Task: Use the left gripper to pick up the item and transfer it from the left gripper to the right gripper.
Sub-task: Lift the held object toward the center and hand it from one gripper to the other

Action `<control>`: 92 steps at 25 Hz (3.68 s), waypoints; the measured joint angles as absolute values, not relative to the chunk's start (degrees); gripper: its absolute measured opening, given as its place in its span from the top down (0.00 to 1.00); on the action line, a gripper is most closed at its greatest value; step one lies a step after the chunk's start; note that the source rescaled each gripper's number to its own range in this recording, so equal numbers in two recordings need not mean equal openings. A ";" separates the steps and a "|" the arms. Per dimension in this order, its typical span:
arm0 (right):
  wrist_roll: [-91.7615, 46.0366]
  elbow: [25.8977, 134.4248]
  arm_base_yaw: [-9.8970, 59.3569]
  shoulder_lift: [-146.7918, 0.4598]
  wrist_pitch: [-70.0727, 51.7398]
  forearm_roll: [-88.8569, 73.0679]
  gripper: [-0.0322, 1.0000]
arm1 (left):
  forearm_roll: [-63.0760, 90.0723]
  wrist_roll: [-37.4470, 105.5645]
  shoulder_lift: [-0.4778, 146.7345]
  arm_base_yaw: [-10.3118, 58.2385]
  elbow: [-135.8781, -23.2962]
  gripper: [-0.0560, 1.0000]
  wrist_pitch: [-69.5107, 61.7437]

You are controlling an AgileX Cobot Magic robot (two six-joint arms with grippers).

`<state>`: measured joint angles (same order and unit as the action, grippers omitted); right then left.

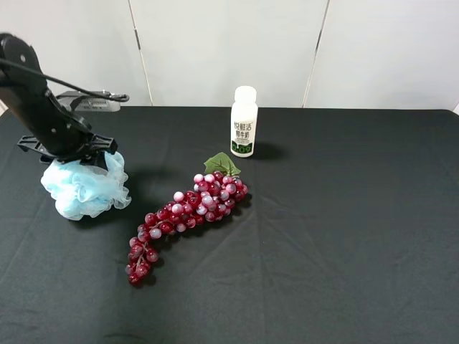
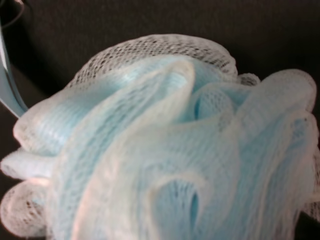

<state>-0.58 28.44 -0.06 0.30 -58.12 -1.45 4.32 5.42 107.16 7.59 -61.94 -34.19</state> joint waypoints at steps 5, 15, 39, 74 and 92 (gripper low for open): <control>-0.58 28.44 -0.06 0.30 -58.12 -1.45 0.00 | 4.20 5.42 107.16 7.59 -68.35 0.55 -44.12; -0.58 28.44 -0.06 0.30 -58.12 -1.45 0.00 | 4.99 5.42 106.35 7.59 -76.00 0.60 -54.19; -0.58 28.44 -0.06 0.30 -58.12 -1.45 0.00 | 33.50 19.72 98.48 15.71 -76.19 0.77 -53.78; -23.83 38.06 21.21 -25.23 -48.69 -19.28 0.00 | 48.21 25.81 98.48 33.13 -76.19 0.85 -47.46; -30.80 42.81 39.69 -48.98 -32.06 -20.32 0.00 | 50.65 26.05 98.48 33.13 -76.19 0.85 -46.85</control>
<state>-30.80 42.81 39.69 -48.98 -32.06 -20.32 50.65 26.05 98.48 33.13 -76.19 -46.85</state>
